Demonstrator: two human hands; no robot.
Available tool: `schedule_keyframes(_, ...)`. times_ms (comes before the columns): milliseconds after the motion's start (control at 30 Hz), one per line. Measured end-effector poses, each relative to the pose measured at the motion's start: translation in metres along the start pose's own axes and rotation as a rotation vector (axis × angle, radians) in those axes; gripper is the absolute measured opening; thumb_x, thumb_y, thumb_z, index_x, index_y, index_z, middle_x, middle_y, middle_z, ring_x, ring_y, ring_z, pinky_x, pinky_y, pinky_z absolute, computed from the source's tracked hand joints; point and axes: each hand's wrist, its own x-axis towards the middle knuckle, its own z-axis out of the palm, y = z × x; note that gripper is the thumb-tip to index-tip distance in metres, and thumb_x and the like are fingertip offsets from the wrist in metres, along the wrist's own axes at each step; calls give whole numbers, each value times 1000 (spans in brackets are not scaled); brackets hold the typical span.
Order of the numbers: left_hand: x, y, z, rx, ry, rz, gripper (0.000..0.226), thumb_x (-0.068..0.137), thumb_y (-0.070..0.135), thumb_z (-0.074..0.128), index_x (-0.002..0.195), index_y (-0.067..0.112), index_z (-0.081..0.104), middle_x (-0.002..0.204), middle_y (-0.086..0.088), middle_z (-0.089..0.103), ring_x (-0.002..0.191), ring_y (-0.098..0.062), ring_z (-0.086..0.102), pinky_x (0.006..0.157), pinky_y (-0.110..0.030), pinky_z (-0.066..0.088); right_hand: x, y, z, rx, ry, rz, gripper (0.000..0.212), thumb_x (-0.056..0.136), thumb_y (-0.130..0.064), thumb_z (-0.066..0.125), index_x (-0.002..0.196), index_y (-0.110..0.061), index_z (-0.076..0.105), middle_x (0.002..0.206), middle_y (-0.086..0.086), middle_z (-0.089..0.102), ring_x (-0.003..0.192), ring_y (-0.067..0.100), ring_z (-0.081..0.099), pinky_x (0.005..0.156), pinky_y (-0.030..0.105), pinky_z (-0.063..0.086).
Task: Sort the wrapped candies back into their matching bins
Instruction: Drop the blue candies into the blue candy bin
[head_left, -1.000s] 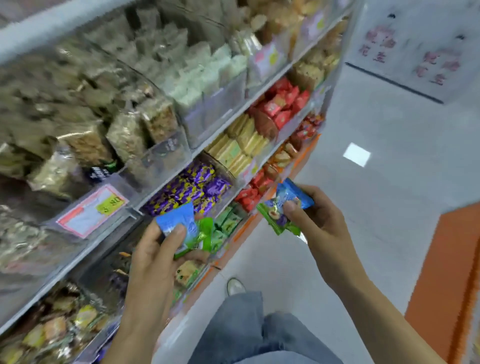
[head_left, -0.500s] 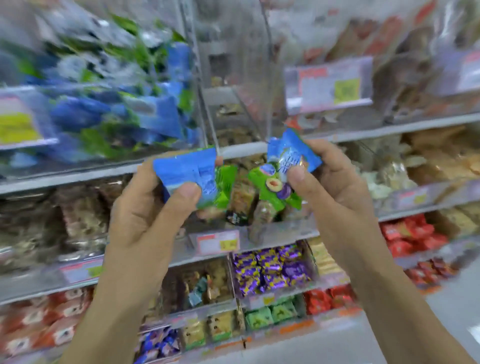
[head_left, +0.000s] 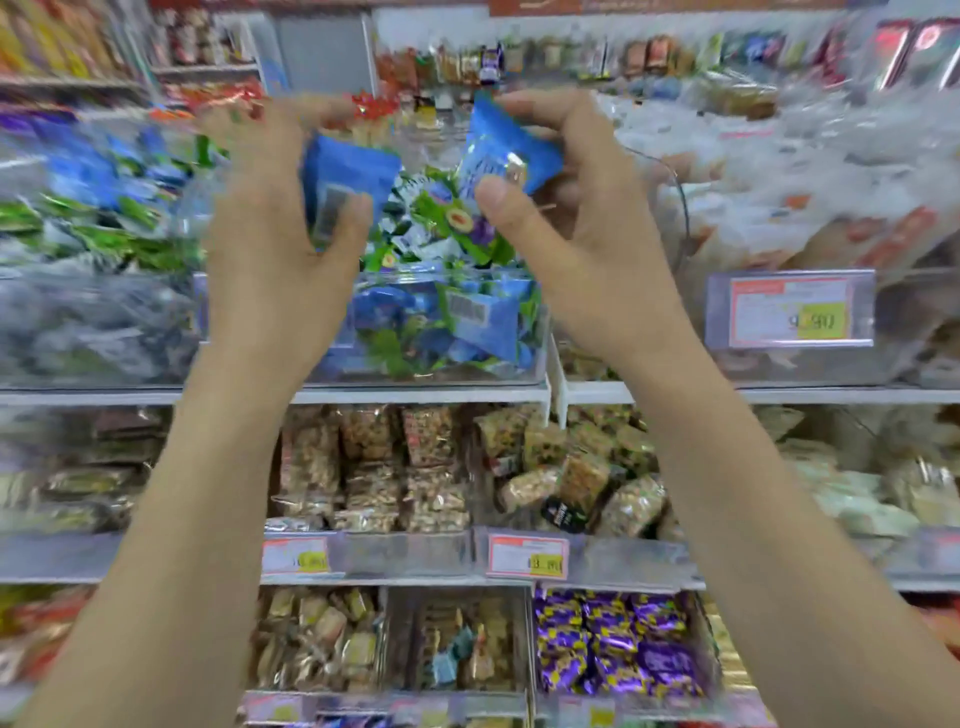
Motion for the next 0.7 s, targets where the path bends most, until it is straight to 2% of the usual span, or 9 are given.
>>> schedule_keyframes(67,-3,-3,0,188,-123,-68,31,96,14,51,126,17,58,104,-11,65,94,-26,59,76,-27,36,6,2,12,-65,-37,14,26,95,-15,57,119,-9,49,106,-10,53,86,10,62,77,32,52)
schedule_keyframes(133,-8,-10,-1,221,-165,-51,26,100,18,49,120,13,65,116,-9,67,103,-27,61,81,-26,37,13,3,18,-197,-59,16,27,92,-15,58,118,-10,51,109,-8,54,94,12,57,81,37,51)
schedule_keyframes(200,-12,-14,-8,231,-175,-34,30,102,25,45,119,12,66,120,-6,66,106,-24,60,81,-26,39,22,2,21,-371,-180,69,27,92,-17,58,119,-13,53,114,-3,57,97,14,54,85,37,48)
schedule_keyframes(267,-16,-18,-14,215,-192,-2,32,103,28,43,117,12,67,111,-6,68,99,-25,62,78,-32,47,32,0,22,-580,-410,170,24,95,-17,54,118,-11,59,109,3,62,90,19,56,79,32,44)
schedule_keyframes(333,-20,-22,-19,183,-207,26,33,103,28,42,115,11,68,103,-7,69,91,-24,63,75,-37,52,41,-5,25,-711,-605,243,26,96,-14,47,105,1,66,89,11,64,73,26,55,65,30,39)
schedule_keyframes(400,-24,-26,-20,179,-210,71,33,103,27,43,115,11,68,97,-3,68,82,-17,59,72,-32,48,51,-13,21,-752,-703,283,32,97,-18,46,98,5,68,82,15,65,64,25,52,60,30,40)
schedule_keyframes(467,-26,-32,-22,189,-208,95,33,102,29,43,116,12,67,89,5,61,78,-12,51,75,-32,43,67,-20,20,-721,-682,305,29,99,-23,48,106,-6,71,100,7,70,80,22,62,71,30,48)
schedule_keyframes(567,-31,-40,-24,225,-222,116,33,102,30,41,118,13,65,92,3,66,88,-18,59,99,-42,39,96,-13,30,-657,-620,330,25,97,-21,54,118,-17,68,119,1,65,103,19,61,84,31,48)
schedule_keyframes(700,-35,-45,-24,242,-225,153,31,102,29,43,116,15,66,106,1,70,100,-21,61,101,-39,35,119,16,57,-815,-896,524,28,95,-16,58,123,-14,62,124,9,61,98,28,64,82,38,57)
